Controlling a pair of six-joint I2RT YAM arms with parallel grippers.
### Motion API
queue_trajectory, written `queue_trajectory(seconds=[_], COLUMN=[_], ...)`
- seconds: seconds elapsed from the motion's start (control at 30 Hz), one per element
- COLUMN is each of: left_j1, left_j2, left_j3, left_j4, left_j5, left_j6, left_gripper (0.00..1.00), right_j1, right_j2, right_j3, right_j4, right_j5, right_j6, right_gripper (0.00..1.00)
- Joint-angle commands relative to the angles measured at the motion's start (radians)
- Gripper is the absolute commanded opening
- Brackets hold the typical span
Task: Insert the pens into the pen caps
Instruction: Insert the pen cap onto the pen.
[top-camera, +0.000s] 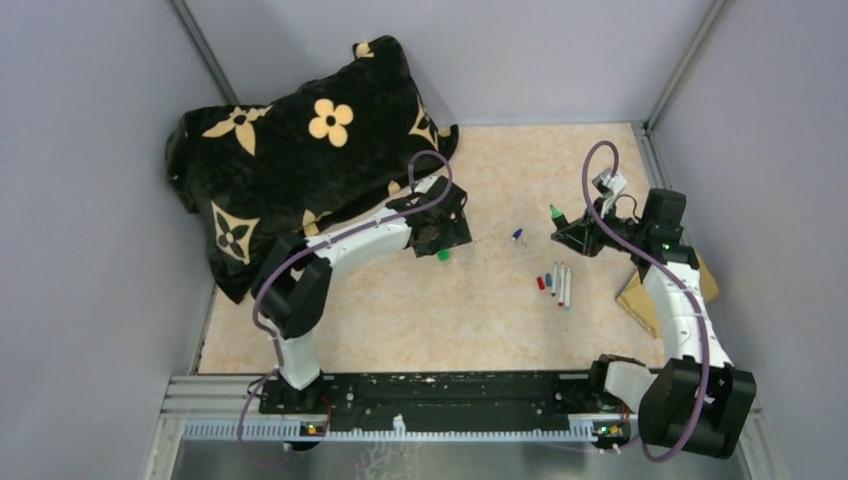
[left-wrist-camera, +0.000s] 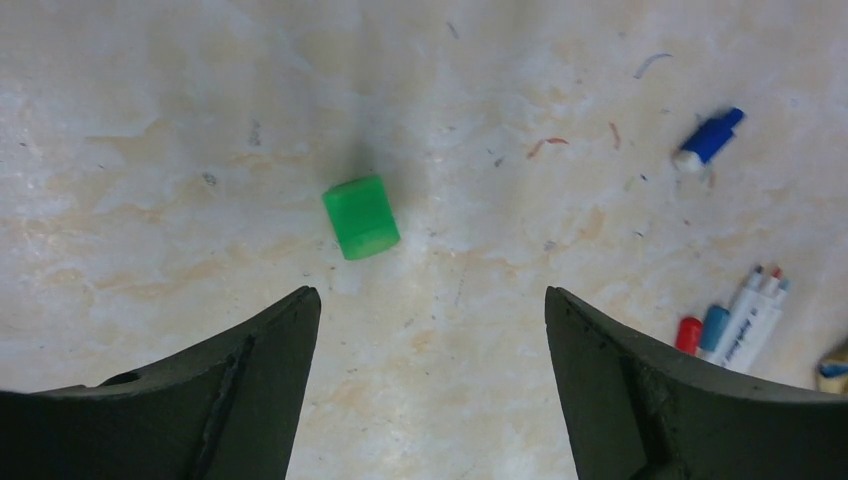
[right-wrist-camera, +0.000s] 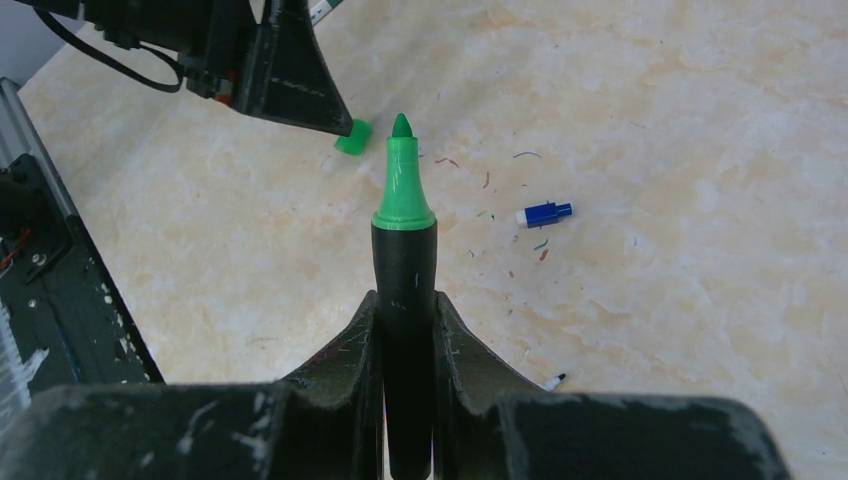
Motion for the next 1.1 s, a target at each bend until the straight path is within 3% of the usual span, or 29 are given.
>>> queue_trajectory(seconds=[0.0,0.33,0.9,1.0,1.07], left_j1=[0.0,0.001,0.001,0.001,0.001], left_j2=[0.109,0.248,0.324,0.333,0.34], left_j3=[0.109,0.209,0.241,0.241,0.241], left_j4=[-0.211,-0.26,-0.267,-0.266,-0.265], left_j5=[-0.094,-0.146,-0.148,-0.144,-0.138], left_j6=[-0.058,-0.045,-0.037,-0.037,-0.036], left_gripper=[0.87,0.78,0.57,0.44,0.43], right_j1=[-0.011,-0.012,-0.012,-0.012,-0.012], right_j2=[-0.027,-0.028,-0.03,-0.031,-0.031], right_j3=[0.021,0.022,0.022,0.022,0.022], right_j4=[0.023,0.023,0.022,0.021,0.021], right_j5=[-0.028,-0.029,-0.029,-0.029,-0.03], right_j6=[-0.011,-0.011,-0.011,-0.011,-0.01], right_gripper=[0.0,0.0,0.0,0.0,0.0])
